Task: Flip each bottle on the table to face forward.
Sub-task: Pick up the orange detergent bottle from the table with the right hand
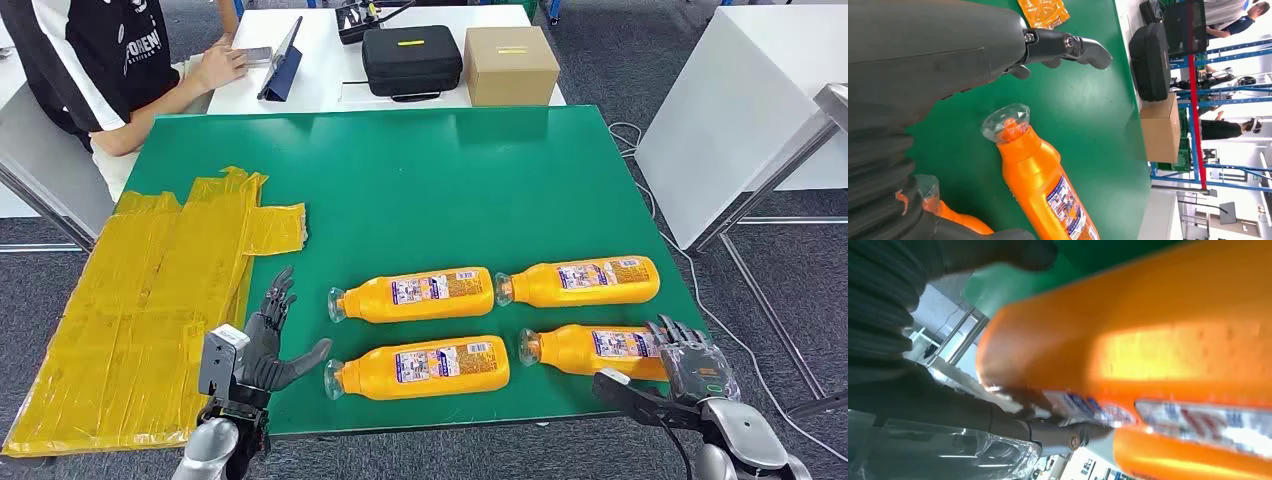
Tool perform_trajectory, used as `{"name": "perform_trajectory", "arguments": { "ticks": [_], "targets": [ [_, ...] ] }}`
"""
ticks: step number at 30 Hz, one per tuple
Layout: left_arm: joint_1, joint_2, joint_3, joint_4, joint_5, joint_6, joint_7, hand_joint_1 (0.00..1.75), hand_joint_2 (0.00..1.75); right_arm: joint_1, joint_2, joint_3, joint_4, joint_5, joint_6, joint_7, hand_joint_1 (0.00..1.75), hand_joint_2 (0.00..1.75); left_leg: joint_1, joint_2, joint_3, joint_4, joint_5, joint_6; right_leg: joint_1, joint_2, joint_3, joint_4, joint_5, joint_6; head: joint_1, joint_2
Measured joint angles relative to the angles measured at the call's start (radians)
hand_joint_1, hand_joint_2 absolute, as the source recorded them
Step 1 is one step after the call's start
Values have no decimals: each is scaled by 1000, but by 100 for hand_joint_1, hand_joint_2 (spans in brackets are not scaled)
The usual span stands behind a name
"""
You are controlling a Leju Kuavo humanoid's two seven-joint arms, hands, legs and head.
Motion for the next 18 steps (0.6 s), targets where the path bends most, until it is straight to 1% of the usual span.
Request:
{"name": "perform_trajectory", "arguments": {
  "ticks": [5, 10, 14, 18],
  "targets": [
    [-2, 0, 0, 8, 1, 0, 0, 0, 175, -1, 0, 1, 0, 8, 2, 1, 151, 175, 0, 0, 1, 0, 0, 0, 0, 0, 1, 0, 0, 0, 0, 0],
    [-2, 1, 0, 8, 2, 1, 0, 0, 175, -4, 0, 1, 0, 9, 6, 1, 149, 175, 0, 0, 2, 0, 0, 0, 0, 0, 2, 0, 0, 0, 0, 0],
    [-2, 1, 0, 8, 4, 2, 0, 0, 175, -6, 0, 1, 0, 11, 10, 0, 159, 175, 0, 0, 3, 0, 0, 0, 0, 0, 3, 0, 0, 0, 0, 0],
    [-1, 1, 0, 13, 8, 7, 1, 0, 175, -9, -2, 5, 0, 14, 12, -2, 166, 175, 0, 0, 4, 0, 0, 0, 0, 0, 4, 0, 0, 0, 0, 0]
  ]
}}
